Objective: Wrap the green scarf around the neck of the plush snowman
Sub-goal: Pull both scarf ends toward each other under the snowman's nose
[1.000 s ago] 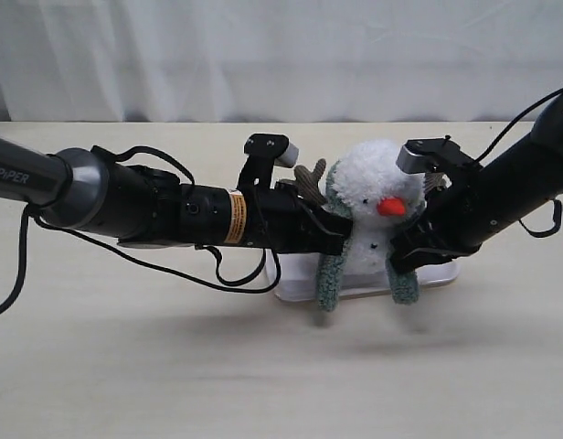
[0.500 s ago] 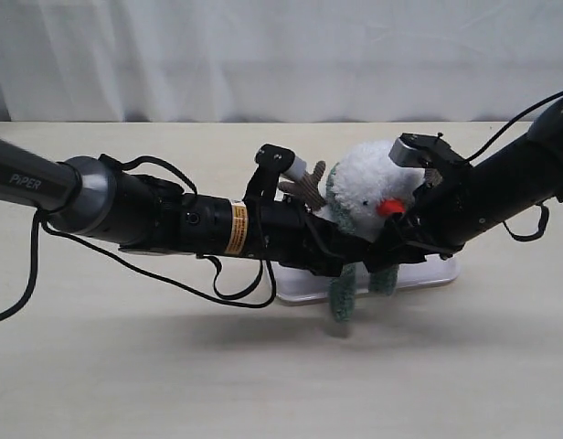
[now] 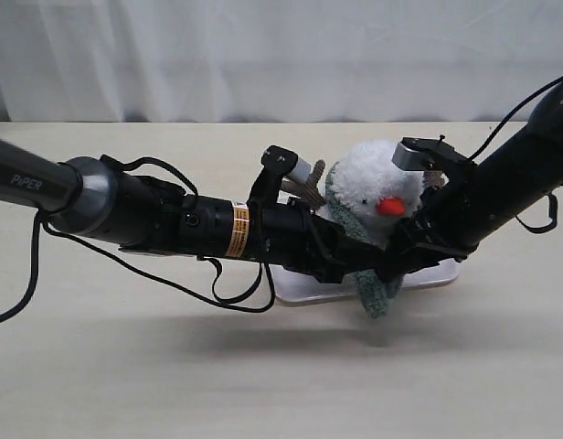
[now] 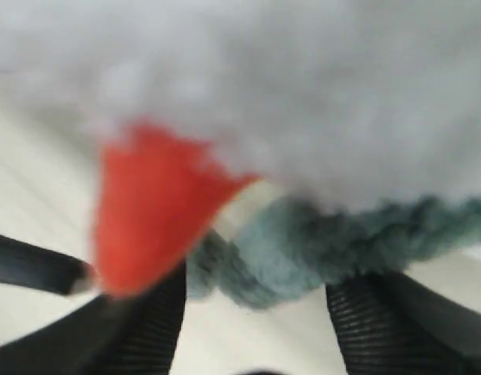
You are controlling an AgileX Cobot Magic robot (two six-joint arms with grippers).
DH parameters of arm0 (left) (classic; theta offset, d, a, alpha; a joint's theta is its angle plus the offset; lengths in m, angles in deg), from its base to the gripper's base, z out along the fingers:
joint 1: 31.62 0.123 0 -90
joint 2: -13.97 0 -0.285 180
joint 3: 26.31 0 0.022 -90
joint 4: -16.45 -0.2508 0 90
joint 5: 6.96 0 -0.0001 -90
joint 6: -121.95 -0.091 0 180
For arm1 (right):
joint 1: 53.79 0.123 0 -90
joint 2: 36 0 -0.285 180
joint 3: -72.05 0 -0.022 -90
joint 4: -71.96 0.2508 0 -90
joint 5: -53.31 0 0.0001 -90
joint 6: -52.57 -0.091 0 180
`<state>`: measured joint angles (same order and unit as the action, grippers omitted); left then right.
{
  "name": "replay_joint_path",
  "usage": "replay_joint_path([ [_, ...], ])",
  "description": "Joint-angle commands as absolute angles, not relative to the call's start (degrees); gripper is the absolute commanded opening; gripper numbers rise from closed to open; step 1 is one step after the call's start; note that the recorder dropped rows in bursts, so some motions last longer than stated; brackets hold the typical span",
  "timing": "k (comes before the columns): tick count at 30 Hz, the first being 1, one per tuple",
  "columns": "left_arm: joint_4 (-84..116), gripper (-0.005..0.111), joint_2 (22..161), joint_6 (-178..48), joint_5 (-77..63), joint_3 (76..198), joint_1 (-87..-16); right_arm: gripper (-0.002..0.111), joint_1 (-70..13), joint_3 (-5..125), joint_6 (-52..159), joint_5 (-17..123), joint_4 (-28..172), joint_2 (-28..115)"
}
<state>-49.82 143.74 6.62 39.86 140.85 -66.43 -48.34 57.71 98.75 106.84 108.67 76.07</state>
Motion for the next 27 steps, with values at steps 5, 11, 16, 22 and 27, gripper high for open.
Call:
replay_joint_path([
  [5, -47.7, 0.055, 144.0, 7.1, 43.1, 141.3, -67.4, 0.051, -48.3, 56.3, 103.5, 108.5, 112.5, 75.4],
  [11, -46.2, 0.055, 144.0, 7.1, 43.4, 141.3, -67.8, 0.06, -48.3, 55.8, 108.3, 109.0, 117.5, 75.4],
  [16, -44.4, 0.055, 144.0, 6.5, 43.7, 141.3, -67.9, 0.072, -48.0, 55.8, 107.2, 109.0, 116.5, 75.9],
  [22, -44.3, 0.055, 144.0, 6.5, 45.7, 141.3, -67.9, 0.072, -44.2, 55.8, 109.0, 107.5, 116.1, 77.3],
  [27, -44.4, 0.055, 144.0, 6.5, 45.6, 141.3, -67.9, 0.07, -42.4, 55.8, 106.9, 102.8, 115.6, 77.3],
])
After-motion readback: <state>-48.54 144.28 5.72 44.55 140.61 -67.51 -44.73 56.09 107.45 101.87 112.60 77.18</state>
